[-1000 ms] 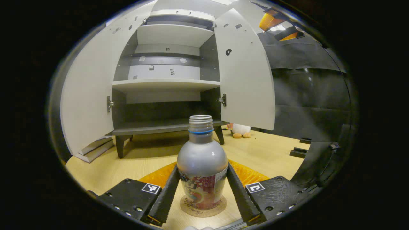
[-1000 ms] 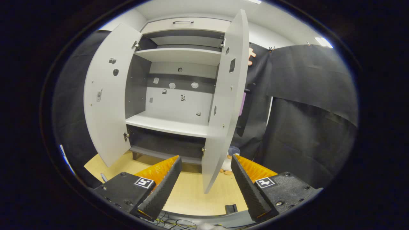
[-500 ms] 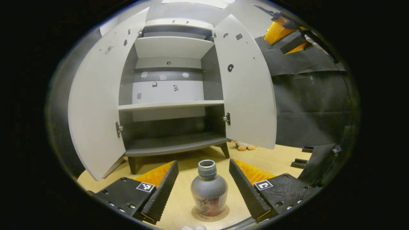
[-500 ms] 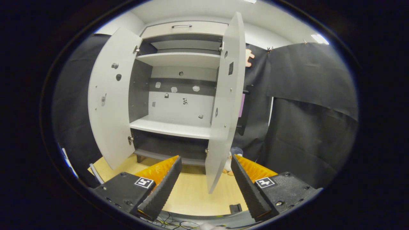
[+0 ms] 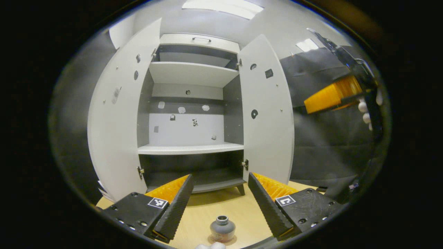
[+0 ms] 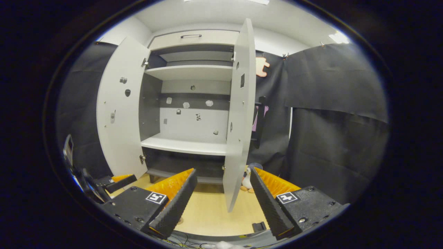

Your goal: Grasp the bottle in the cabinet with the left hand and place it on the coaster, then close the right door with the right hand and the left door with the left hand.

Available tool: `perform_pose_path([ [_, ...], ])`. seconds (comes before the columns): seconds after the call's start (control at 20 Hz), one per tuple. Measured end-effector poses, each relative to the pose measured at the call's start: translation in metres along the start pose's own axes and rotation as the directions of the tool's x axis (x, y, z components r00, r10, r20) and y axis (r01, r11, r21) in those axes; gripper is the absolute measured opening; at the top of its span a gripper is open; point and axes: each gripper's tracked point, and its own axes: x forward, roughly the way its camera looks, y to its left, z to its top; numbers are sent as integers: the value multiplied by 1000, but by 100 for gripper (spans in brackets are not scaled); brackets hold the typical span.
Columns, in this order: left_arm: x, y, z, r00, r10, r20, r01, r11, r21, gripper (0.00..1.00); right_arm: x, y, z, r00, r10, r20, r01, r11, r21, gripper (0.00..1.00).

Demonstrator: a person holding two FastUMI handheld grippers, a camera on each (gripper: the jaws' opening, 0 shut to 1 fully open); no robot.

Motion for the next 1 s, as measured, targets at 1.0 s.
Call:
perform_pose_path([
  [1.0,-97,179,124,910,413,-13,-412,910,44,96,32,-106,31,982,-175,77,169,982,83,100],
])
